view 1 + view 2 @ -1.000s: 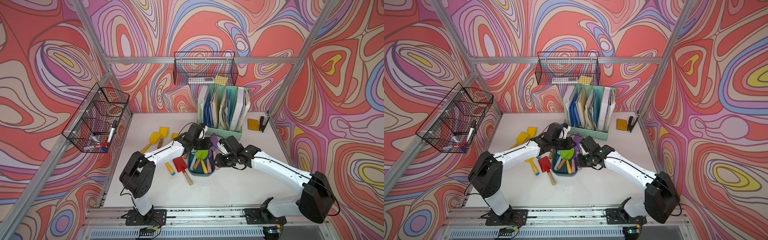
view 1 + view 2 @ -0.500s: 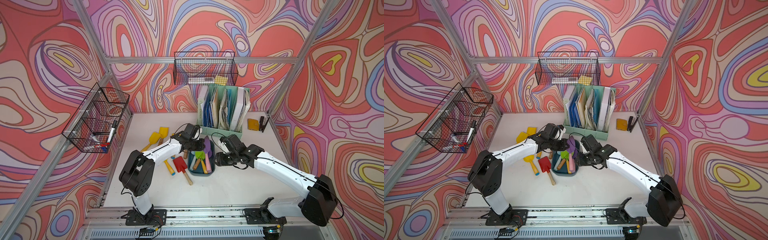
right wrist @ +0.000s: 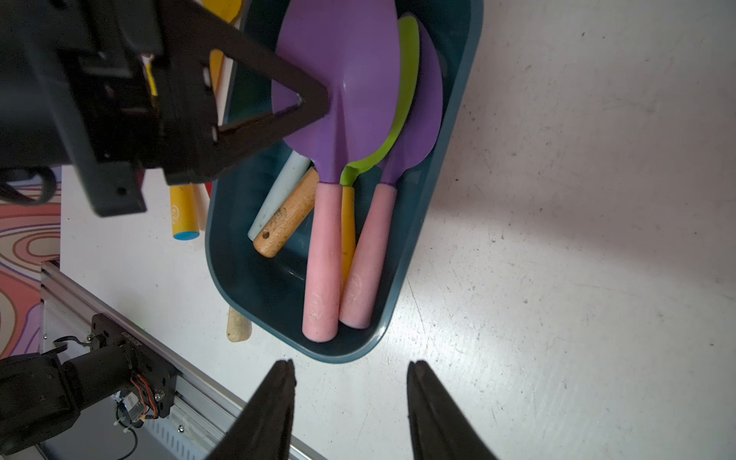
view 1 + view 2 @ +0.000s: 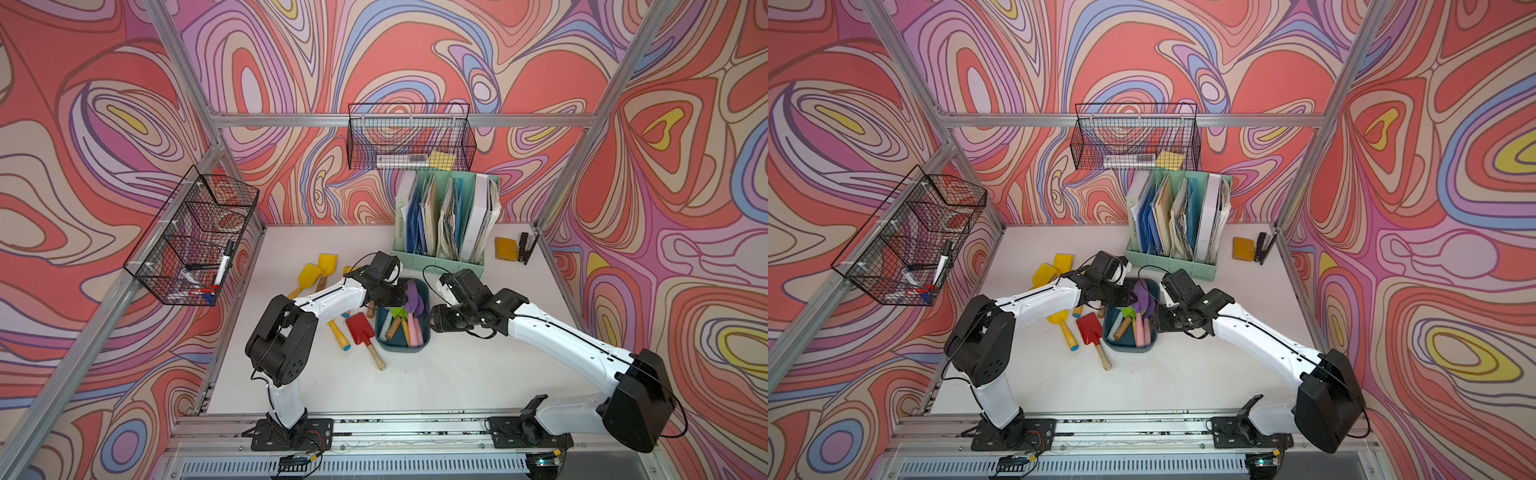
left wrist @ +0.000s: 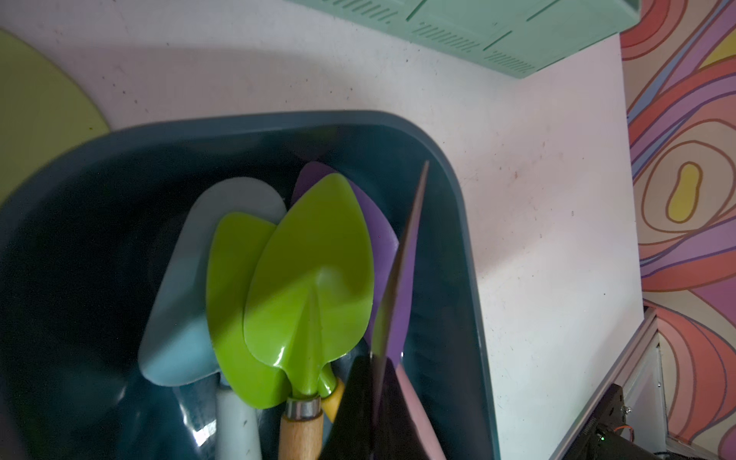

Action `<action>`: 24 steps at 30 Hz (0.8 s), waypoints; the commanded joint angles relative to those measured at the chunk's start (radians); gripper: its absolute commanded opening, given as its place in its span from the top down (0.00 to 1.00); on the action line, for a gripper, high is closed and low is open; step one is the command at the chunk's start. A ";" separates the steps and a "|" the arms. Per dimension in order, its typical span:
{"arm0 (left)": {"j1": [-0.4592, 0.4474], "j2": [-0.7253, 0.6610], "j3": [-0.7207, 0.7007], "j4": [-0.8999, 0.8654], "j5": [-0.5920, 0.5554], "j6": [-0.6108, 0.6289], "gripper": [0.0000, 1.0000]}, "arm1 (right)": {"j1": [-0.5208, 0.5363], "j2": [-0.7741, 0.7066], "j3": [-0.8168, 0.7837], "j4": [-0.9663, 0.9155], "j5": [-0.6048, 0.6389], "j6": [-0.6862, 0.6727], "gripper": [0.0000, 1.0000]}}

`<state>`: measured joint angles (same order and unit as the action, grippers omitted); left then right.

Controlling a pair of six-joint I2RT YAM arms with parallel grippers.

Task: Put the shovel into the storage box
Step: Place the shovel in the storage box.

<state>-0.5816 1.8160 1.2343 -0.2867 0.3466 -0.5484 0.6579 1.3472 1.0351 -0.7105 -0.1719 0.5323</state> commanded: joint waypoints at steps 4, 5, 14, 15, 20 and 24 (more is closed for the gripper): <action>0.006 0.035 -0.007 0.046 0.006 0.005 1.00 | 0.006 -0.015 -0.016 0.003 0.016 -0.003 0.53; 0.006 0.039 -0.007 0.046 0.006 0.006 1.00 | 0.006 -0.014 -0.018 0.004 0.016 -0.003 0.53; 0.006 0.086 0.003 0.040 0.013 -0.005 1.00 | 0.006 -0.015 -0.022 0.008 0.016 -0.002 0.53; 0.006 0.087 0.004 0.040 0.013 -0.005 1.00 | 0.005 -0.016 -0.024 0.009 0.015 -0.002 0.53; 0.005 0.090 0.010 0.029 0.009 -0.005 0.90 | 0.006 -0.016 -0.026 0.010 0.015 -0.002 0.53; 0.006 0.091 0.013 0.029 0.009 -0.002 0.68 | 0.006 -0.015 -0.028 0.015 0.013 -0.002 0.53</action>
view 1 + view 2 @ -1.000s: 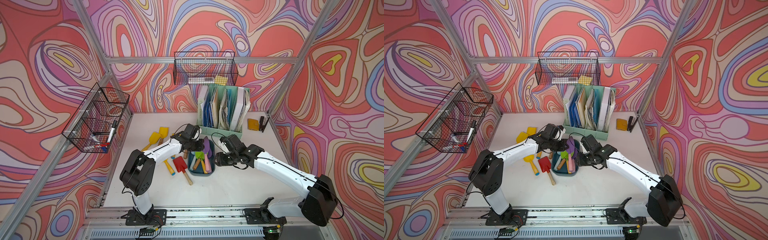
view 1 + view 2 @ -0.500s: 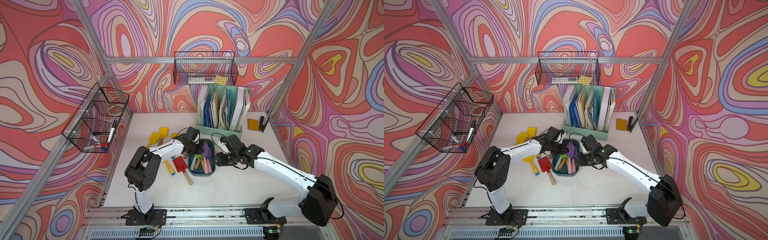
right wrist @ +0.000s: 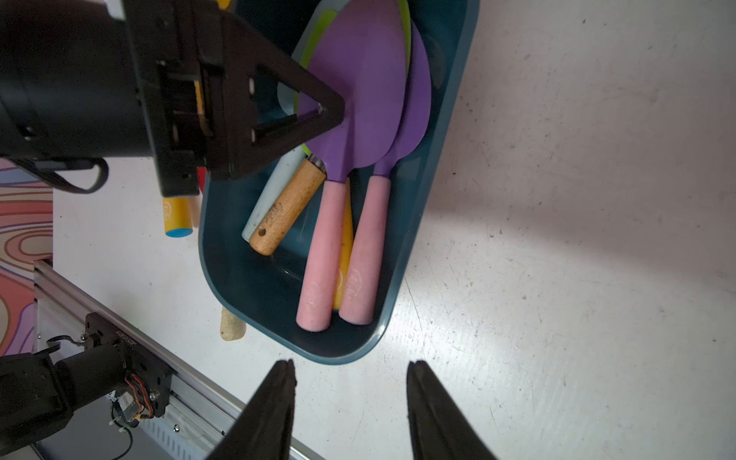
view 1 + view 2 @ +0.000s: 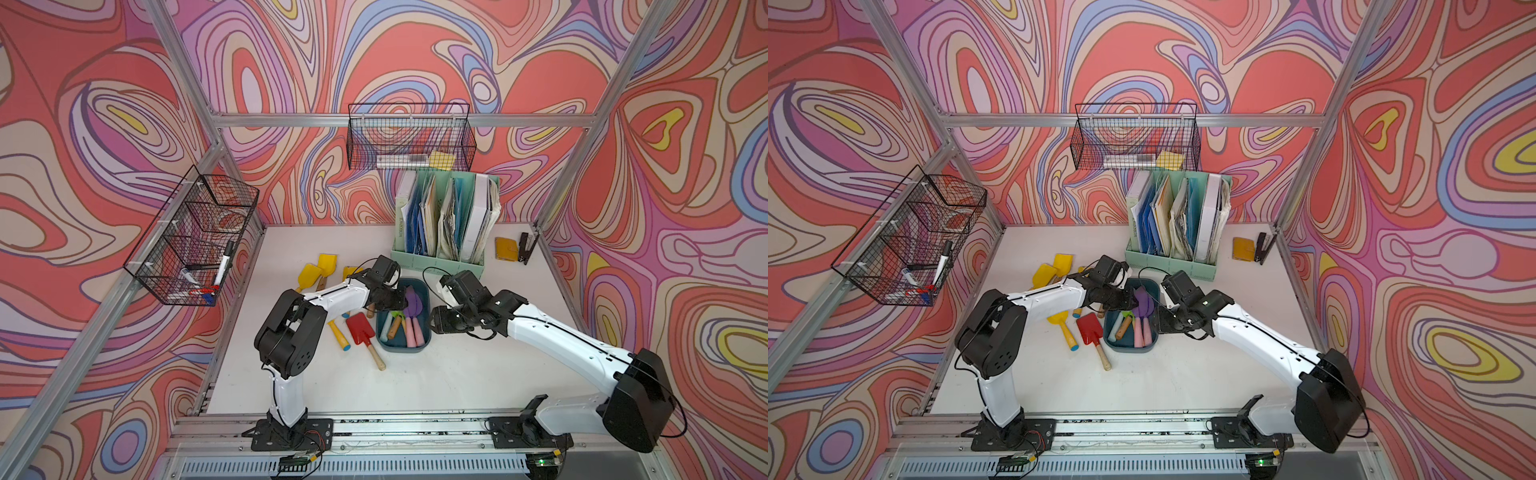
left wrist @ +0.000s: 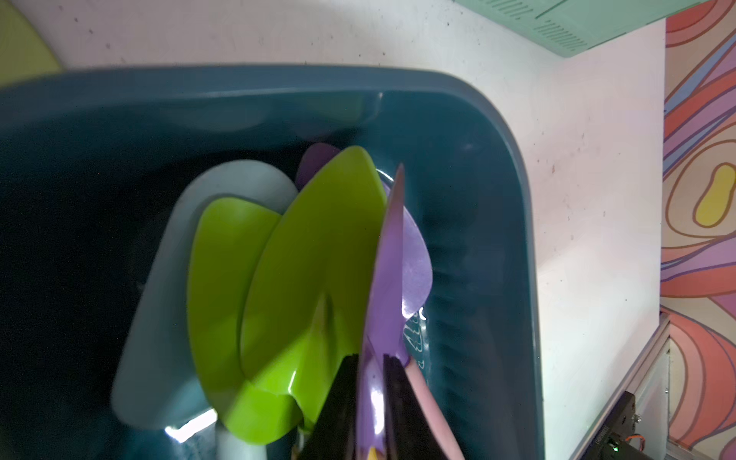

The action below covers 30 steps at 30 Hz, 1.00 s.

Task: Put the shovel into the storage box
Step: Place the shovel in the storage box.

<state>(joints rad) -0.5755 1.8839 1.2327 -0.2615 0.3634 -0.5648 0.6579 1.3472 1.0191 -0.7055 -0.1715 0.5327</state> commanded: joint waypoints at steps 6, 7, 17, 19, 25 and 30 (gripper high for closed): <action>0.000 0.024 0.018 -0.015 -0.012 0.013 0.63 | 0.006 -0.014 -0.015 0.014 0.012 -0.002 0.53; 0.000 0.024 0.019 -0.023 -0.012 0.013 0.63 | 0.006 -0.013 -0.016 0.014 0.009 -0.003 0.53; -0.008 -0.001 0.046 -0.083 -0.055 0.038 0.51 | 0.007 -0.010 -0.016 0.018 0.010 -0.002 0.53; -0.011 -0.010 0.054 -0.095 -0.066 0.044 0.46 | 0.006 -0.009 -0.017 0.018 0.011 -0.001 0.53; -0.024 -0.047 0.074 -0.119 -0.077 0.052 0.39 | 0.007 -0.004 -0.019 0.014 0.018 0.001 0.53; -0.034 -0.108 0.084 -0.138 -0.095 0.051 0.38 | 0.006 -0.004 -0.017 0.009 0.024 0.000 0.53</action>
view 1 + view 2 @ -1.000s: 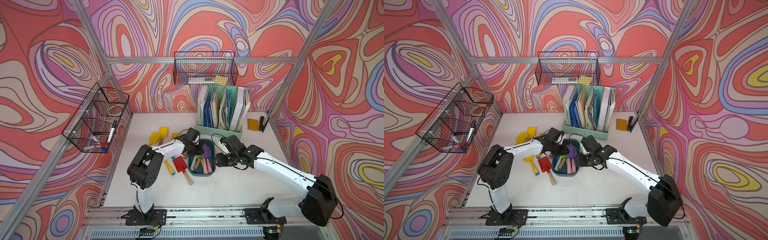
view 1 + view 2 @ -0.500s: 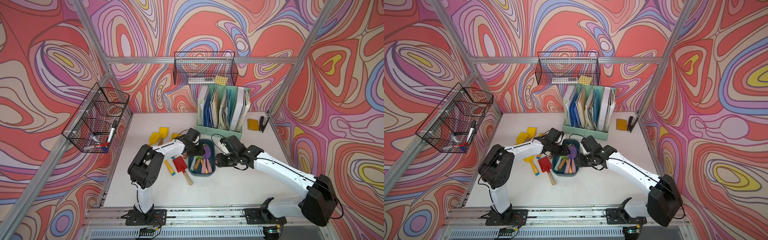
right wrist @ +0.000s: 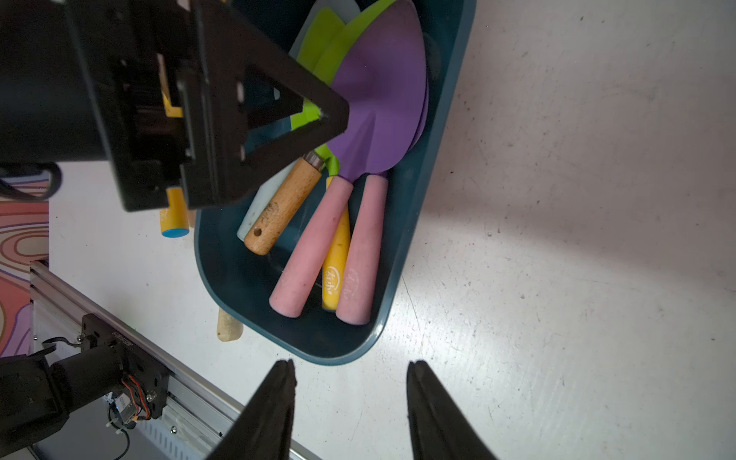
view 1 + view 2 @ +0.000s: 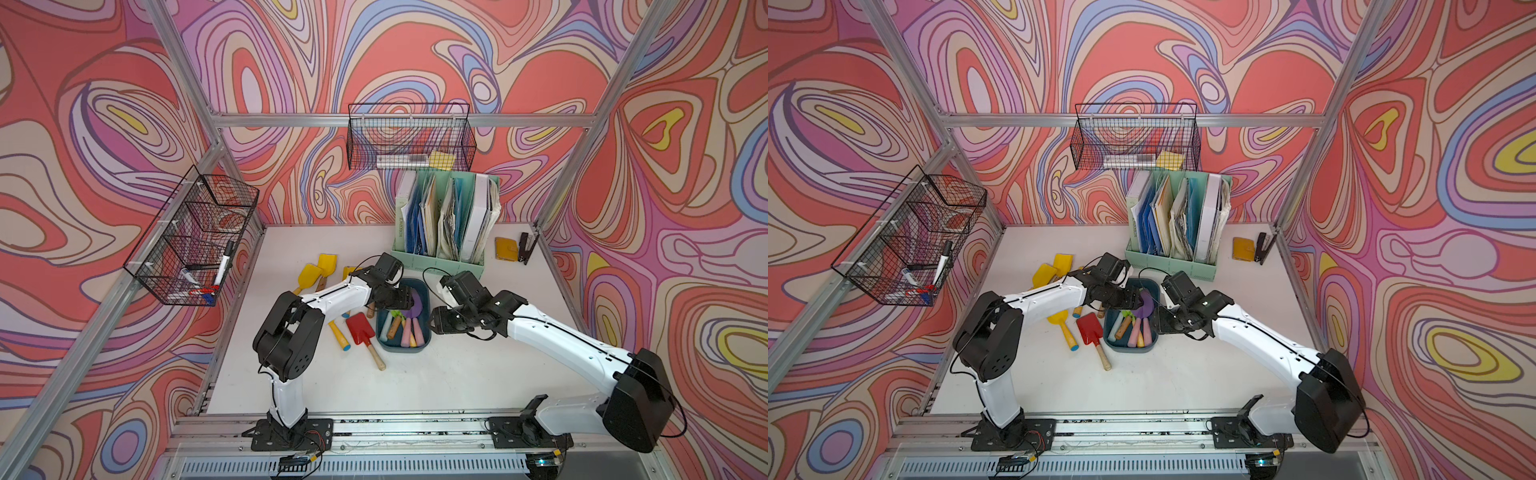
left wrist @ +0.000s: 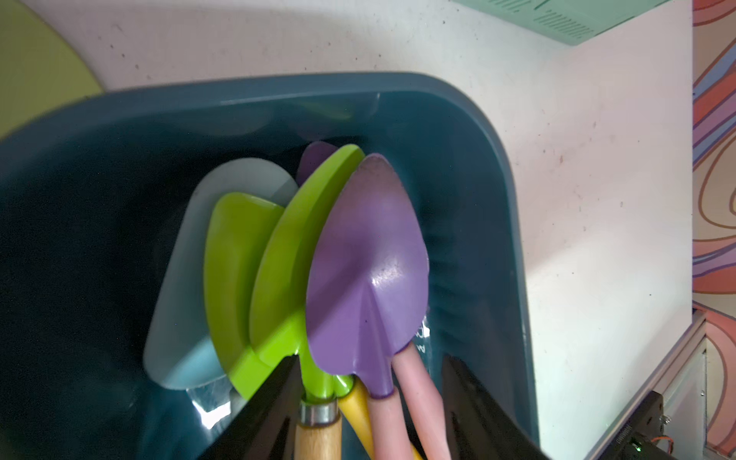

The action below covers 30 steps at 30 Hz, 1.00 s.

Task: Put the shovel into the storage box
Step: Place the shovel in the storage box, then pick up the shovel from the center of the board.

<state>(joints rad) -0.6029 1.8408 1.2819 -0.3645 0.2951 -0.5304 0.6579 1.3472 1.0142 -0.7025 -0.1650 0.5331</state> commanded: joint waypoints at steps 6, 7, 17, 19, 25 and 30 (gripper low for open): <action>0.000 -0.172 0.049 -0.137 -0.157 0.022 0.38 | 0.007 0.004 -0.009 0.010 0.017 -0.002 0.53; 0.005 -0.185 0.055 -0.166 -0.179 0.024 0.38 | 0.006 0.006 -0.009 0.011 0.015 -0.003 0.53; 0.169 -0.275 -0.003 -0.273 -0.165 -0.006 0.40 | 0.006 0.017 -0.003 0.023 0.003 -0.013 0.53; 0.184 -0.277 -0.011 -0.292 -0.150 -0.005 0.41 | 0.007 0.020 -0.004 0.026 0.003 -0.014 0.53; 0.186 -0.238 -0.052 -0.268 -0.031 -0.021 0.47 | 0.006 0.032 -0.003 0.032 -0.003 -0.015 0.53; 0.187 -0.206 -0.076 -0.258 -0.051 -0.030 0.52 | 0.007 0.028 -0.005 0.031 -0.004 -0.016 0.53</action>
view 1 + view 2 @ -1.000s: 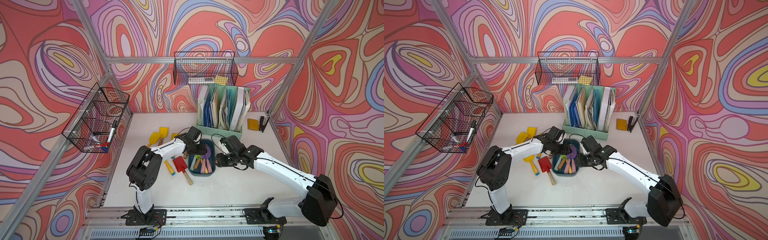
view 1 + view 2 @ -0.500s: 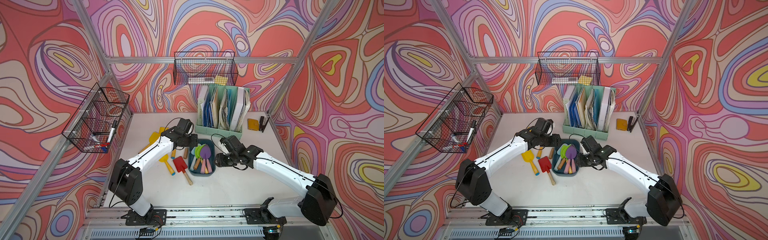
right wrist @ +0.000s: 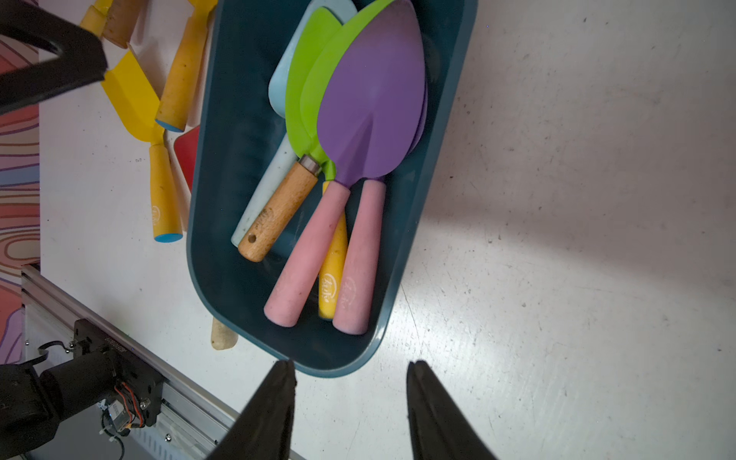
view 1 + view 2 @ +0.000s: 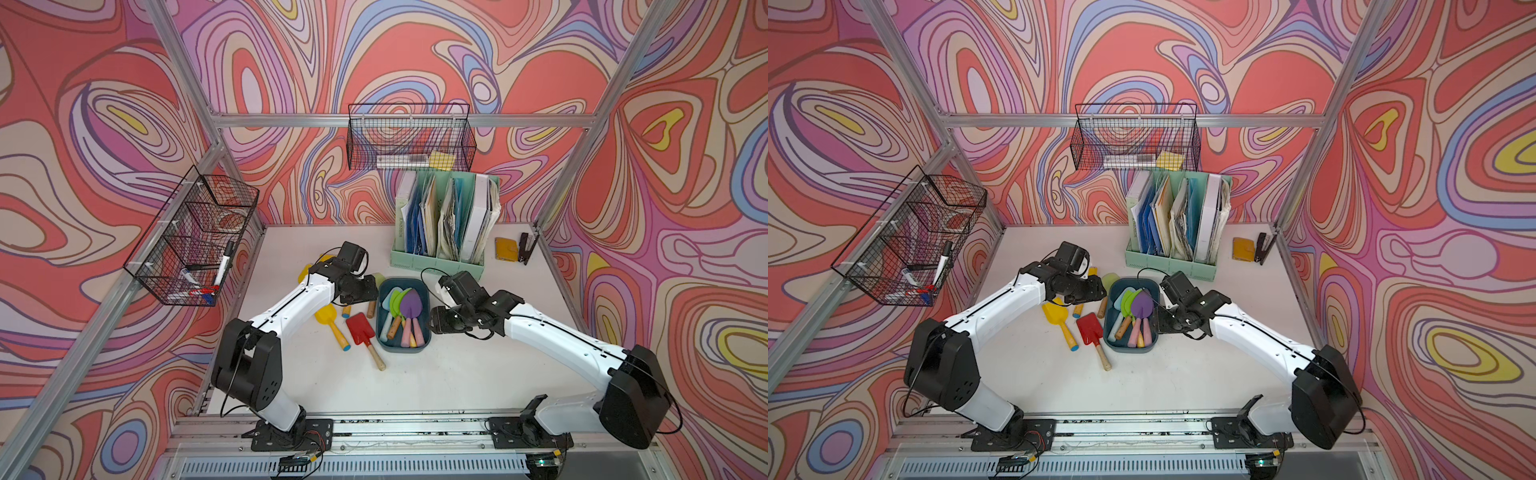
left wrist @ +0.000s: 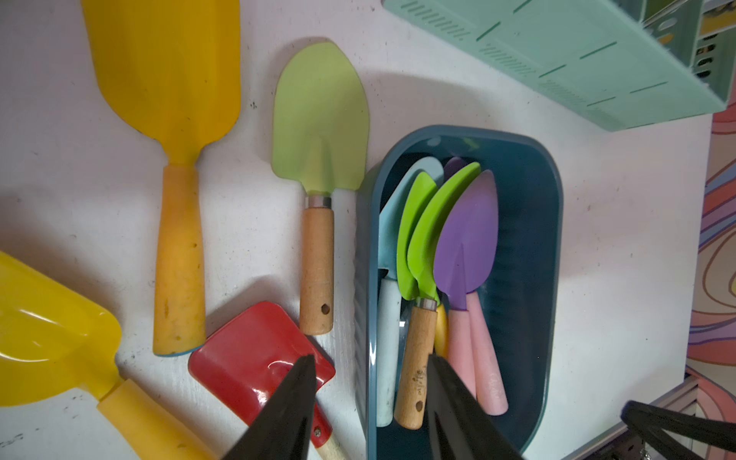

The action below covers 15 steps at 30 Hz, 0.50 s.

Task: Put the shovel into the storage box
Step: Pick up the shovel from the center of the board.

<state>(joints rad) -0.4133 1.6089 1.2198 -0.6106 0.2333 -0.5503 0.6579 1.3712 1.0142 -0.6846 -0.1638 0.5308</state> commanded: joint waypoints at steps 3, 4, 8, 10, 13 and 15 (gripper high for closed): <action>-0.003 0.029 -0.016 -0.013 -0.019 -0.010 0.52 | 0.006 -0.002 -0.008 0.011 -0.001 -0.012 0.53; -0.004 0.029 -0.016 -0.012 -0.027 -0.010 0.52 | 0.006 -0.004 -0.010 0.010 -0.001 -0.012 0.53; -0.004 0.053 -0.011 -0.018 -0.041 -0.004 0.52 | 0.006 -0.006 -0.016 0.011 -0.001 -0.008 0.53; -0.003 0.069 -0.014 -0.017 -0.050 -0.001 0.53 | 0.006 -0.009 -0.017 0.012 0.000 -0.006 0.53; -0.002 0.092 -0.015 -0.008 -0.064 0.004 0.53 | 0.006 -0.012 -0.019 0.008 0.000 -0.007 0.53; -0.003 0.109 -0.014 0.000 -0.067 0.008 0.54 | 0.007 -0.016 -0.017 0.005 0.002 -0.007 0.53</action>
<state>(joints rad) -0.4133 1.6905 1.2114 -0.6094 0.1940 -0.5499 0.6579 1.3708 1.0077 -0.6846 -0.1654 0.5316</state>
